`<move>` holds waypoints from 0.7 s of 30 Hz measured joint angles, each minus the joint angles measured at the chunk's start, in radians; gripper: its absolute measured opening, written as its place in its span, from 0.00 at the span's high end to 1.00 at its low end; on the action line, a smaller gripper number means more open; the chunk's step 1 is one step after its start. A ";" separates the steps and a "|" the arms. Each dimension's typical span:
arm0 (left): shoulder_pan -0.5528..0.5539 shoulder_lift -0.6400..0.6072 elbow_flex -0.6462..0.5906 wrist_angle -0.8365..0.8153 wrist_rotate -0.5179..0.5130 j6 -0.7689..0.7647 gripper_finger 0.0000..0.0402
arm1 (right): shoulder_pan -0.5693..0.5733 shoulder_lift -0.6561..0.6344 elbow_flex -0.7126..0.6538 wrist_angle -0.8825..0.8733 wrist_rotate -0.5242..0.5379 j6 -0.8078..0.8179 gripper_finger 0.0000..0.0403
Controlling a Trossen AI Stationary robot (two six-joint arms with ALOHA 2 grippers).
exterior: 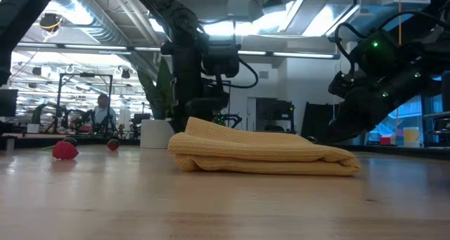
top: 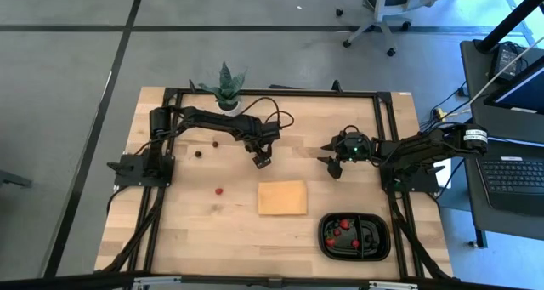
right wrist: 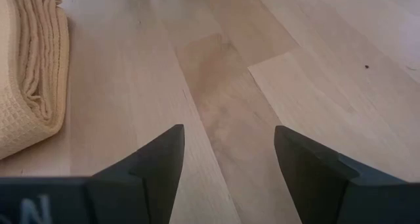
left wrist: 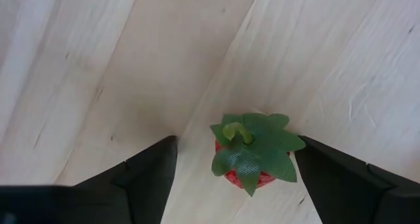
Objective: Pick and placing Produce into tupperware
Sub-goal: Put the red strawberry into the black container
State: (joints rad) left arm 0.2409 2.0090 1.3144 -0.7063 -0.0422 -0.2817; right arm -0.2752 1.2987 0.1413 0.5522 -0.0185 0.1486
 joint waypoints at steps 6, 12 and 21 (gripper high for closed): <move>0.000 0.001 -0.001 0.008 0.000 0.000 0.33 | 0.000 0.000 0.000 0.000 0.000 0.000 0.41; 0.000 0.002 -0.001 0.012 0.000 0.000 0.37 | 0.000 0.000 0.000 0.000 0.000 0.000 0.41; 0.000 0.002 -0.001 0.015 0.001 0.004 0.44 | 0.000 0.000 0.000 0.000 0.000 0.000 0.41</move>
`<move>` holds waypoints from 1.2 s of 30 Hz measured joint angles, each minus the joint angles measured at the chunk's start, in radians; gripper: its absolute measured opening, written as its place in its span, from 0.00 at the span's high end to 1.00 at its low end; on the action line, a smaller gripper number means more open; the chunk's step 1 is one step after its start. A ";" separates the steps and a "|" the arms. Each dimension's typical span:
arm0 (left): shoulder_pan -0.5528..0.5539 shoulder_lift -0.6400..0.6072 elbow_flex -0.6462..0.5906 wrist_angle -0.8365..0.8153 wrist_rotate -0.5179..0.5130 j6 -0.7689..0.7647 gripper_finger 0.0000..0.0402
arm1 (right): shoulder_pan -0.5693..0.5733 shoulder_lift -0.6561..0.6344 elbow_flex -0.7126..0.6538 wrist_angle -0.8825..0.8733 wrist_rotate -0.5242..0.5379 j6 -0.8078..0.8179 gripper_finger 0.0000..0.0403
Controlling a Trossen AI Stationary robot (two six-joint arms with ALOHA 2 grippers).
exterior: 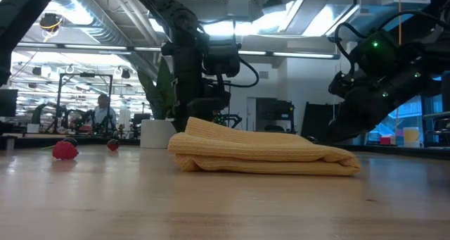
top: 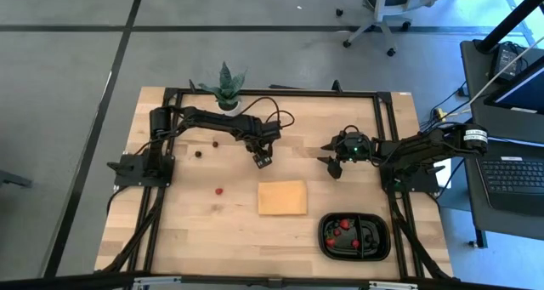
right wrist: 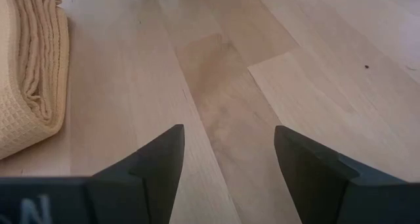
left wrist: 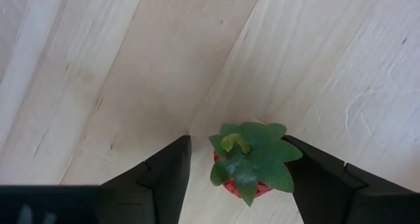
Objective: Pick and placing Produce into tupperware
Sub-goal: Put the red strawberry into the black container
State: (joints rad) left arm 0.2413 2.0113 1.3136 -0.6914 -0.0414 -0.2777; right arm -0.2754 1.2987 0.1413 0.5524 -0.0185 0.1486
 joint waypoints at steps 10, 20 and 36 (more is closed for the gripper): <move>0.000 0.000 0.000 0.002 0.001 0.000 0.58 | 0.000 0.000 0.000 0.000 0.000 0.000 0.41; 0.000 0.000 0.000 0.000 0.002 0.000 0.65 | 0.000 0.000 0.000 0.000 0.000 0.000 0.41; -0.002 0.007 0.186 -0.218 0.167 0.093 0.64 | 0.000 0.000 0.000 -0.001 0.000 0.001 0.41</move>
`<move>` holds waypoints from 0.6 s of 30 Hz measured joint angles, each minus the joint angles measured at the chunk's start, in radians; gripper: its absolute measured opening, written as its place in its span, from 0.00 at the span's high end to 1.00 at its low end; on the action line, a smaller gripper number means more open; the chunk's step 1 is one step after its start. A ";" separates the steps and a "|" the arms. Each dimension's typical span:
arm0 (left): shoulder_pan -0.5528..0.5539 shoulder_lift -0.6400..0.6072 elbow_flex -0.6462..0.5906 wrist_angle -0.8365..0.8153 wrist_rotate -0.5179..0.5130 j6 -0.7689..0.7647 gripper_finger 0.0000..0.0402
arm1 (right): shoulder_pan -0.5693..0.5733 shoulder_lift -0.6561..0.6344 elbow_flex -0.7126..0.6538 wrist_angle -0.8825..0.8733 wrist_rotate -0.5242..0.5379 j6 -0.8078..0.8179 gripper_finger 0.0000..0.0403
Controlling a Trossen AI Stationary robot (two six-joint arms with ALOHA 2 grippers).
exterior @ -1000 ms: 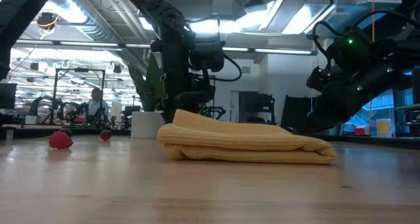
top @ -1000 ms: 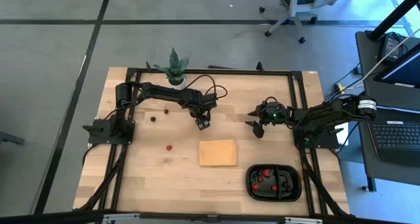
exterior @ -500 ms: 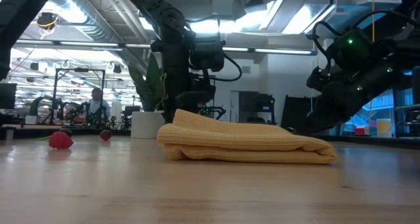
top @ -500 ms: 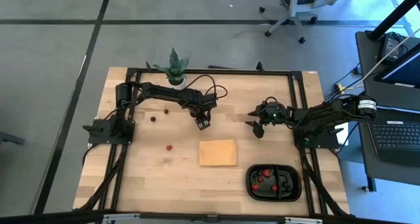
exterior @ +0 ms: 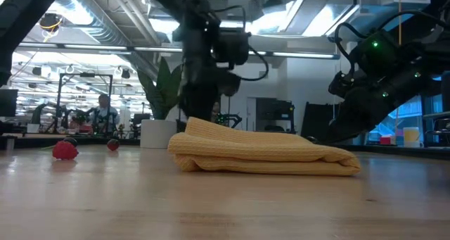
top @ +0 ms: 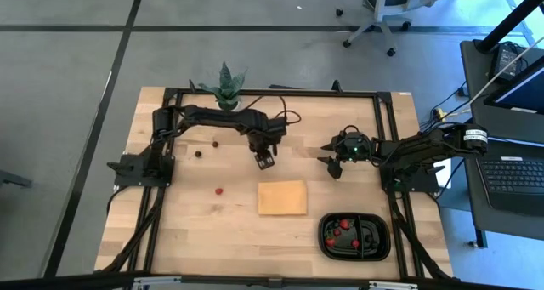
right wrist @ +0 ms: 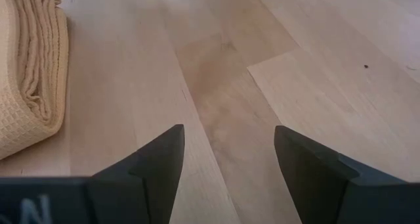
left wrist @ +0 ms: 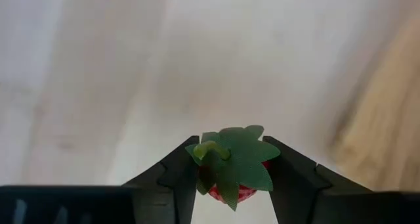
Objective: Pick and placing Produce into tupperware
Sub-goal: Put the red strawberry into the black container
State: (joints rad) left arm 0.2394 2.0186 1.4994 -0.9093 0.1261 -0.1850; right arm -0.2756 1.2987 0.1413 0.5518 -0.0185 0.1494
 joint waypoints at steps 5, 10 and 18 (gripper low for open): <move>-0.017 -0.002 0.095 -0.006 0.116 0.037 0.65 | 0.000 0.000 0.000 -0.001 0.000 0.000 0.41; -0.066 -0.002 0.155 0.049 0.309 0.116 0.64 | 0.000 0.000 0.000 -0.002 0.000 0.000 0.41; -0.183 -0.003 0.175 0.246 0.488 0.202 0.64 | 0.000 0.000 0.000 -0.002 0.000 -0.004 0.41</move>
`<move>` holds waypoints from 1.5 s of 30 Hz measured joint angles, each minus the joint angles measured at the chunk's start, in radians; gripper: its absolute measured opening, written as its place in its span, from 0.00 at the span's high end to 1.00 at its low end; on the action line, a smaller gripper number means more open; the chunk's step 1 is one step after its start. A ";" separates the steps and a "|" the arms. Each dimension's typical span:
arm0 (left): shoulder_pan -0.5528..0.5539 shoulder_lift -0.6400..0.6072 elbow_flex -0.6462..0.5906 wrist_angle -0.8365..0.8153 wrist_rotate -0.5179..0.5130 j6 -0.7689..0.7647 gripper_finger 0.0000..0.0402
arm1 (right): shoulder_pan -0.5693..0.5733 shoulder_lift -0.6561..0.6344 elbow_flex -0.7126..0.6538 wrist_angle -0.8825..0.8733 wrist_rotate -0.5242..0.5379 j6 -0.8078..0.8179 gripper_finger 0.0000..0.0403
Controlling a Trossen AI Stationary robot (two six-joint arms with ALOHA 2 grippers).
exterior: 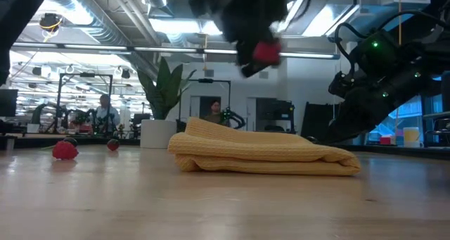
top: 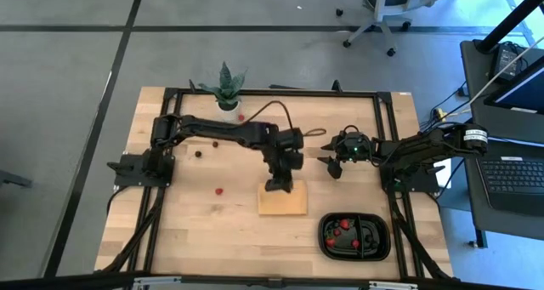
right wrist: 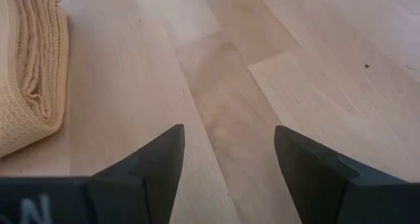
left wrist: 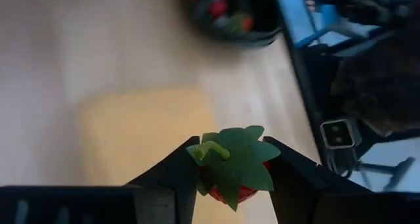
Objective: Pick and placing Produce into tupperware
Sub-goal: Put the red strawberry into the black container
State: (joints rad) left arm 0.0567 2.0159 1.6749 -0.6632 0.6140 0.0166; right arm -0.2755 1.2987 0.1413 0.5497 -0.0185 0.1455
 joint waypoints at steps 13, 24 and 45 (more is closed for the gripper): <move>-0.215 0.000 0.000 0.442 -0.225 0.224 0.64 | 0.000 0.000 0.000 -0.001 0.000 0.006 0.41; -0.288 0.121 0.001 0.784 -0.347 0.249 0.64 | 0.000 0.000 0.000 0.001 0.000 0.013 0.41; -0.269 0.392 0.020 1.155 -0.351 0.092 0.63 | 0.000 0.000 0.000 0.003 0.000 0.034 0.41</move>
State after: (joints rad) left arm -0.2119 2.4076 1.6948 0.4922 0.2632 0.1082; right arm -0.2752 1.2987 0.1413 0.5527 -0.0189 0.1795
